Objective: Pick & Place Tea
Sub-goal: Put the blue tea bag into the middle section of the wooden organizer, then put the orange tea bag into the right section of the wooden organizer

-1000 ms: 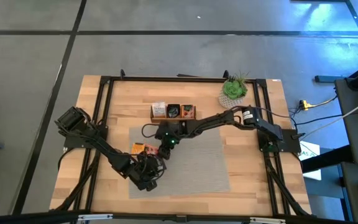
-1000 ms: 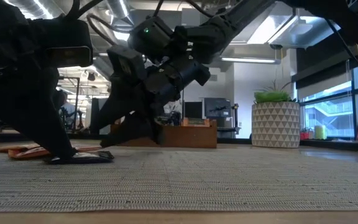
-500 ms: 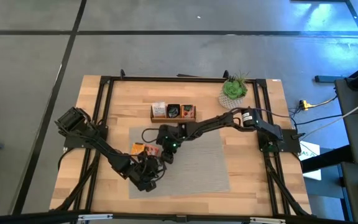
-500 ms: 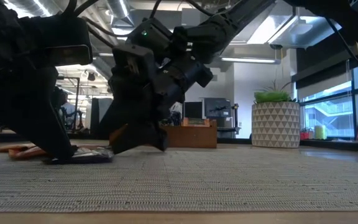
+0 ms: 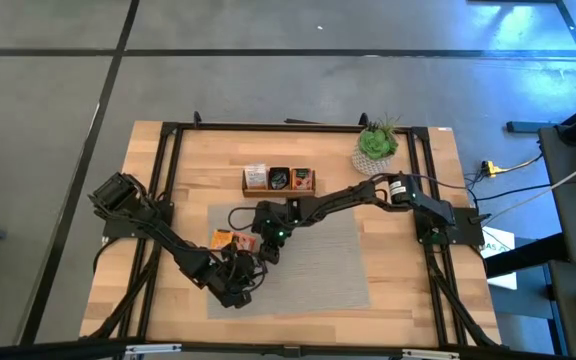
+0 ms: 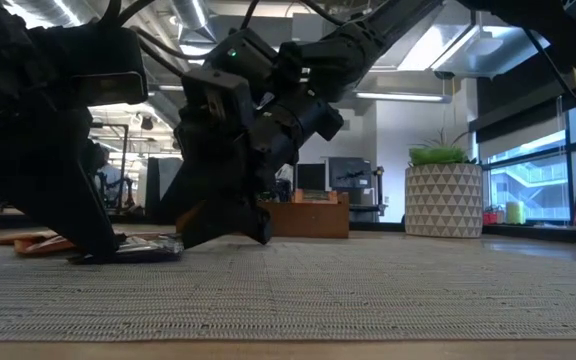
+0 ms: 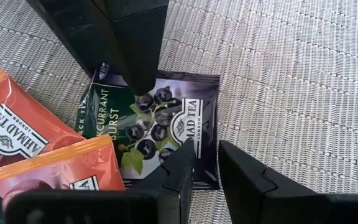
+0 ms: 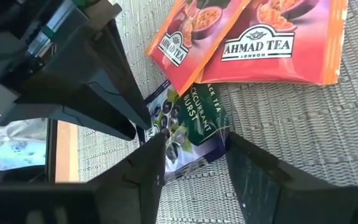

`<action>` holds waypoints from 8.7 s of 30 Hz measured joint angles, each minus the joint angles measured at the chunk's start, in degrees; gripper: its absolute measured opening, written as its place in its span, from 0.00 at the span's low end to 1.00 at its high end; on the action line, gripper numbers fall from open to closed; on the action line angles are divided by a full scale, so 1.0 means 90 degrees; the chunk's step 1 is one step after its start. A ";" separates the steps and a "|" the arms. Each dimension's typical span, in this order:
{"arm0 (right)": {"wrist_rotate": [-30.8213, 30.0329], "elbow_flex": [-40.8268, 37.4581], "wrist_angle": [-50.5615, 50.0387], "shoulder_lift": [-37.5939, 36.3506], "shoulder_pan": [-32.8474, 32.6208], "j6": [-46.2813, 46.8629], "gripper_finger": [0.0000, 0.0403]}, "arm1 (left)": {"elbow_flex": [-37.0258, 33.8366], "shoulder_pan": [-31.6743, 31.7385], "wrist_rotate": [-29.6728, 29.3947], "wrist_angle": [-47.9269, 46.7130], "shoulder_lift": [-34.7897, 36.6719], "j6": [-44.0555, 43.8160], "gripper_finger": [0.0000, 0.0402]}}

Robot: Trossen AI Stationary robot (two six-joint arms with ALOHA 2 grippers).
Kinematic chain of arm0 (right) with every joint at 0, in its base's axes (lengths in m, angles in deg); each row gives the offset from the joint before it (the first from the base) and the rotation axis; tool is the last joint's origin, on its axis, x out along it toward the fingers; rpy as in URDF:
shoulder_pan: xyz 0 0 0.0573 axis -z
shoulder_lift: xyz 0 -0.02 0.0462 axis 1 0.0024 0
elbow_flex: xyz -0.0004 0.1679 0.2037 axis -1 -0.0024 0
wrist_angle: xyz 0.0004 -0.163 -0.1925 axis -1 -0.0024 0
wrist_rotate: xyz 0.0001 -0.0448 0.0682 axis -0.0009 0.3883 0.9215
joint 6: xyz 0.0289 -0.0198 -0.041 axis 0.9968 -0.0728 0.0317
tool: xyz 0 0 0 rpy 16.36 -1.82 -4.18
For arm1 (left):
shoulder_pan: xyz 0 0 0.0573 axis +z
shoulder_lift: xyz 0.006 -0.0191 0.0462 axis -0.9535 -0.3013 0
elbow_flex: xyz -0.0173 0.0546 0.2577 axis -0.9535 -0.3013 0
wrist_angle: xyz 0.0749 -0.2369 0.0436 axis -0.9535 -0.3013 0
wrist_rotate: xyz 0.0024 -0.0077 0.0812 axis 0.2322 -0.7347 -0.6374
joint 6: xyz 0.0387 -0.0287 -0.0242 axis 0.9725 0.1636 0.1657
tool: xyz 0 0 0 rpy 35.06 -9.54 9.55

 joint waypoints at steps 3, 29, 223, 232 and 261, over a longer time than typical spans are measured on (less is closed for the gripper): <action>-0.0020 -0.0003 0.0022 0.0005 -0.0003 -0.0008 0.35 | -0.0001 0.0000 -0.0004 0.0000 0.0000 0.0000 0.18; 0.0331 -0.0023 -0.0012 -0.0099 0.0183 -0.0497 0.01 | -0.0051 0.0017 0.0094 0.0221 0.0381 0.0012 0.18; -0.0253 0.1847 -0.0325 0.0962 0.0160 -0.0305 0.48 | -0.0007 -0.0168 0.0708 -0.1566 0.0685 -0.0984 0.18; -0.0296 0.1840 -0.0325 0.0964 0.0164 -0.0602 0.27 | -0.0007 -0.0168 0.0683 -0.1564 0.0685 -0.0986 0.18; -0.0574 0.1836 -0.0455 0.1010 0.0123 -0.1015 0.15 | -0.0005 -0.0168 0.0570 -0.1559 0.0680 -0.0988 0.18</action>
